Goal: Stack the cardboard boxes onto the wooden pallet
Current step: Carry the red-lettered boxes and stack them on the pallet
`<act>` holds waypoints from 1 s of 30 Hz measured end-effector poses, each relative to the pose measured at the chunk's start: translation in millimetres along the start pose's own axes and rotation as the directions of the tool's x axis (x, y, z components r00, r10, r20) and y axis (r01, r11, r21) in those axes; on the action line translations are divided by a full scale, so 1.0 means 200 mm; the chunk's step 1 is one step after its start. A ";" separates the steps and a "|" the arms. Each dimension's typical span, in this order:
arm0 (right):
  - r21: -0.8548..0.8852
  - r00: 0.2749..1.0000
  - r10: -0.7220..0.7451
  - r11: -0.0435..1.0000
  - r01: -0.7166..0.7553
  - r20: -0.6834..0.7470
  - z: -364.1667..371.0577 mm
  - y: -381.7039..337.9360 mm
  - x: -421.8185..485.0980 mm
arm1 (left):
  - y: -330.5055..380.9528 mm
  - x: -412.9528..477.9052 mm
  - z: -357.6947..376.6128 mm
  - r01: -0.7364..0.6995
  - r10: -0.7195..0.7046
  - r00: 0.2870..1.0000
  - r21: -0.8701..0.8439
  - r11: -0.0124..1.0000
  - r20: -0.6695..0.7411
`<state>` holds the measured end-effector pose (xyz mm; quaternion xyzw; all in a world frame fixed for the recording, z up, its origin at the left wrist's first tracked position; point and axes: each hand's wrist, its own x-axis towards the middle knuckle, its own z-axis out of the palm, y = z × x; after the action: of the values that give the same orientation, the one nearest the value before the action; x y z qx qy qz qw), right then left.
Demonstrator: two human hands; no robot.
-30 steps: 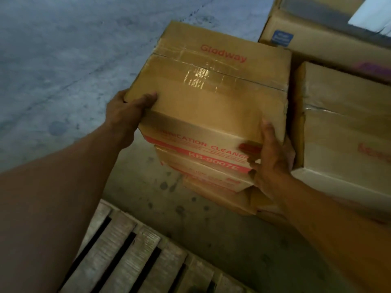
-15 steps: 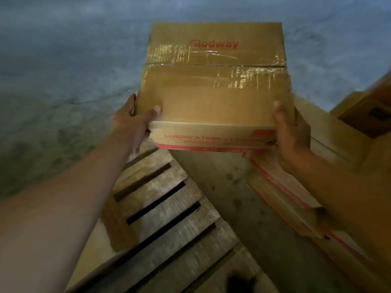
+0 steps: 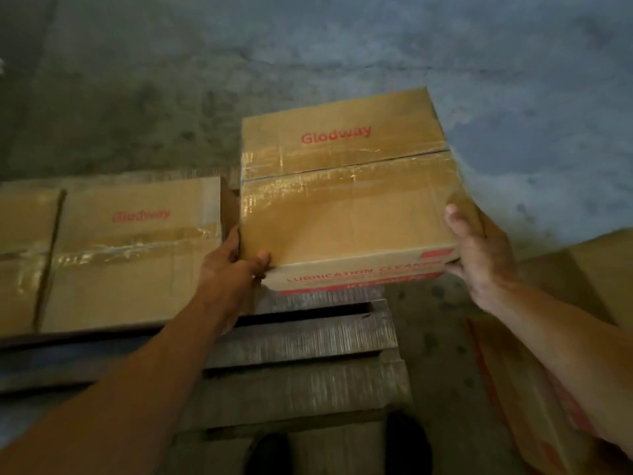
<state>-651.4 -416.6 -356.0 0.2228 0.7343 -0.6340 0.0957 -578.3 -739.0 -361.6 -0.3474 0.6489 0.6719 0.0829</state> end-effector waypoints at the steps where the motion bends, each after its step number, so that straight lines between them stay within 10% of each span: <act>1: -0.005 1.000 0.016 1.000 -0.016 0.019 0.02 0.06 0.02 | -0.07 0.00 -0.01 0.022 -0.022 0.999 -0.006 1.000 -0.025; 8: -0.011 0.989 0.114 0.994 -0.113 0.094 0.18 0.36 0.14 | -0.37 0.14 -0.07 0.085 -0.086 0.984 -0.012 0.996 -0.154; 19: -0.045 0.985 0.161 0.986 -0.158 0.062 0.33 0.58 0.23 | -0.38 0.29 -0.07 0.137 0.061 0.912 0.442 0.887 -0.405; 30: -0.123 0.986 0.165 0.978 -0.167 -0.028 0.34 0.67 0.14 | -0.42 0.24 -0.08 0.142 0.178 0.901 0.657 0.740 -0.396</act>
<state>-625.2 -464.3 -499.1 0.2825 0.7523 -0.5745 0.1556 -560.8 -758.8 -456.0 -0.4279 0.8518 0.2982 0.0492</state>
